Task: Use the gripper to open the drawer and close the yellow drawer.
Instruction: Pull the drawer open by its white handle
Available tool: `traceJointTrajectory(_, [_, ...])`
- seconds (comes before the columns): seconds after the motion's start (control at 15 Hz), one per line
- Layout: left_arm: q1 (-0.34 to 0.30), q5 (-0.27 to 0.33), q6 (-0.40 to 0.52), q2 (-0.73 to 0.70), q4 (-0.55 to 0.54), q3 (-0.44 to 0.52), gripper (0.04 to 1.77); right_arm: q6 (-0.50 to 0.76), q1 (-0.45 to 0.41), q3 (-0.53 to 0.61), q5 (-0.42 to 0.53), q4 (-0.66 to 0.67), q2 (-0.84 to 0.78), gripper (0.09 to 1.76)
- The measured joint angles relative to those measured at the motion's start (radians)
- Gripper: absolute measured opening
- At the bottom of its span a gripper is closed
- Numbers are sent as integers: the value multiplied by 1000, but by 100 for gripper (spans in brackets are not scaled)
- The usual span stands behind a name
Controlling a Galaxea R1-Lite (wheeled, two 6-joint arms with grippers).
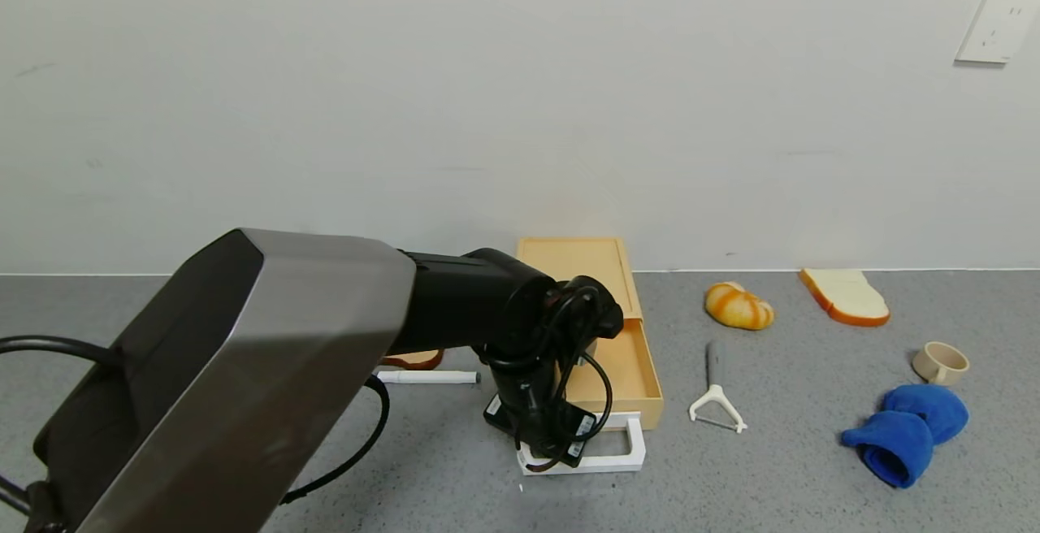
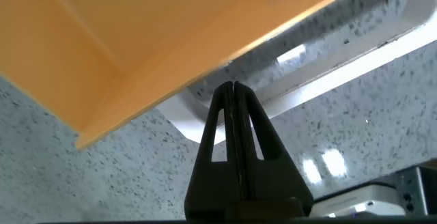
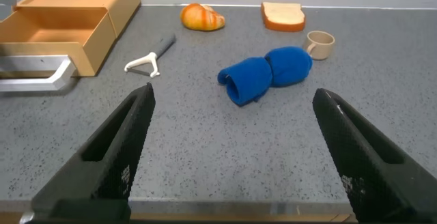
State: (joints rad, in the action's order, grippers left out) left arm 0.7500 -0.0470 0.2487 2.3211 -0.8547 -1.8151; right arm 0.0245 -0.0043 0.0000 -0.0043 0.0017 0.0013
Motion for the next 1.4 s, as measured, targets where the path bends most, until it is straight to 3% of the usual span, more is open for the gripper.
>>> traceJointTrajectory(0.6, [15, -4, 39, -37, 4, 87, 11, 0, 0, 0, 0, 0, 0, 170])
traceJointTrajectory(0.93, [39, 0, 92, -64, -1, 98, 11, 0, 0, 0, 0, 0, 0, 170])
traceJointTrajectory(1.4, [32, -15, 94, -69, 16, 80, 11, 0, 0, 0, 0, 0, 0, 170])
